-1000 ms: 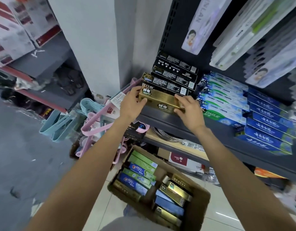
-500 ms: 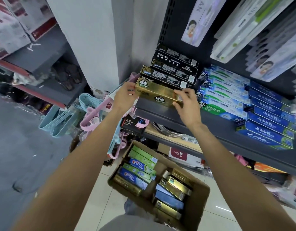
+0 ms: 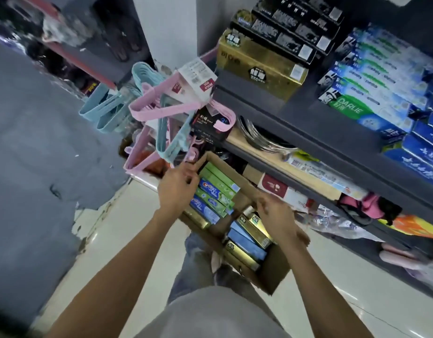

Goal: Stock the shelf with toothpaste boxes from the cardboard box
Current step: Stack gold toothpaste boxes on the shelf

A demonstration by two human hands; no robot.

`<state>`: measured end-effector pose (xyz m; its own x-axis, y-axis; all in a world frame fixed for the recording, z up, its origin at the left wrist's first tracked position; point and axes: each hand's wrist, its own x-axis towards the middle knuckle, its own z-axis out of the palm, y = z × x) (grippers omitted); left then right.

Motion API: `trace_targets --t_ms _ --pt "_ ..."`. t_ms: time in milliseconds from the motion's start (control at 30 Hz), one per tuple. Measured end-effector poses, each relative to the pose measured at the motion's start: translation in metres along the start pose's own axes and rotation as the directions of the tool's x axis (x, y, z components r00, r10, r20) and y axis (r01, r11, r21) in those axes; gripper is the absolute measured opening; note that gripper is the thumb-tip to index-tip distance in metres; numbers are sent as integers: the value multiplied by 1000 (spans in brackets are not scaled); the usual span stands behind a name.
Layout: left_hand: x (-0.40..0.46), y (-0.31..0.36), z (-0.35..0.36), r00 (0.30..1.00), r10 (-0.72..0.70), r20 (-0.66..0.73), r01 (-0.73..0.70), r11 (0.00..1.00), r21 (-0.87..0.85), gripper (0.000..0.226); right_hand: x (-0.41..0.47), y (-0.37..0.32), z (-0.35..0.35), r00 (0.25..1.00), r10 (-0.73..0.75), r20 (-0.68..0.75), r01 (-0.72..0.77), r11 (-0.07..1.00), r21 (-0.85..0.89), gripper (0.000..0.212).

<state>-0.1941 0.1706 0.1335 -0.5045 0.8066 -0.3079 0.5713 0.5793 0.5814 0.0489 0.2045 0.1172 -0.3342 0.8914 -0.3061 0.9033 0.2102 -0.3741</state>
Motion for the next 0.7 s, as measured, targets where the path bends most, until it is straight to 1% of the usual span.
trace_targets --t_ms 67,133,200,300,367,433,500,567,633,700 --pt "-27 -20 22 993 -66 102 51 988 148 22 -17 40 31 970 107 218 -95 993 -65 23" --pt "-49 -39 51 965 -134 226 71 961 266 26 -31 79 60 907 173 385 -149 985 -91 32" --pt "-68 -55 86 922 -159 352 59 959 278 27 -42 115 87 848 225 480 -186 974 -128 44" --pt "-88 -69 140 881 -133 453 24 971 237 29 -45 160 126 821 269 504 -214 963 -165 51" --pt "-91 -74 178 874 -115 473 20 980 200 32 -40 185 151 825 273 495 -211 961 -178 54" --pt "-88 -82 218 872 -96 480 8 983 181 35 -33 204 174 853 267 448 -198 960 -196 56" --pt "-80 -93 257 865 -97 493 -12 977 214 40 -21 223 198 884 255 392 -189 962 -199 57" --pt "-68 -100 294 857 -105 505 -41 962 270 43 -8 239 224 883 271 383 -210 958 -194 62" --pt "-54 -105 328 860 -89 502 -70 955 289 45 -1 252 249 890 278 363 -188 946 -264 62" --pt "-43 -110 361 855 -58 515 -137 933 333 52 3 261 268 920 246 306 -106 906 -409 56"
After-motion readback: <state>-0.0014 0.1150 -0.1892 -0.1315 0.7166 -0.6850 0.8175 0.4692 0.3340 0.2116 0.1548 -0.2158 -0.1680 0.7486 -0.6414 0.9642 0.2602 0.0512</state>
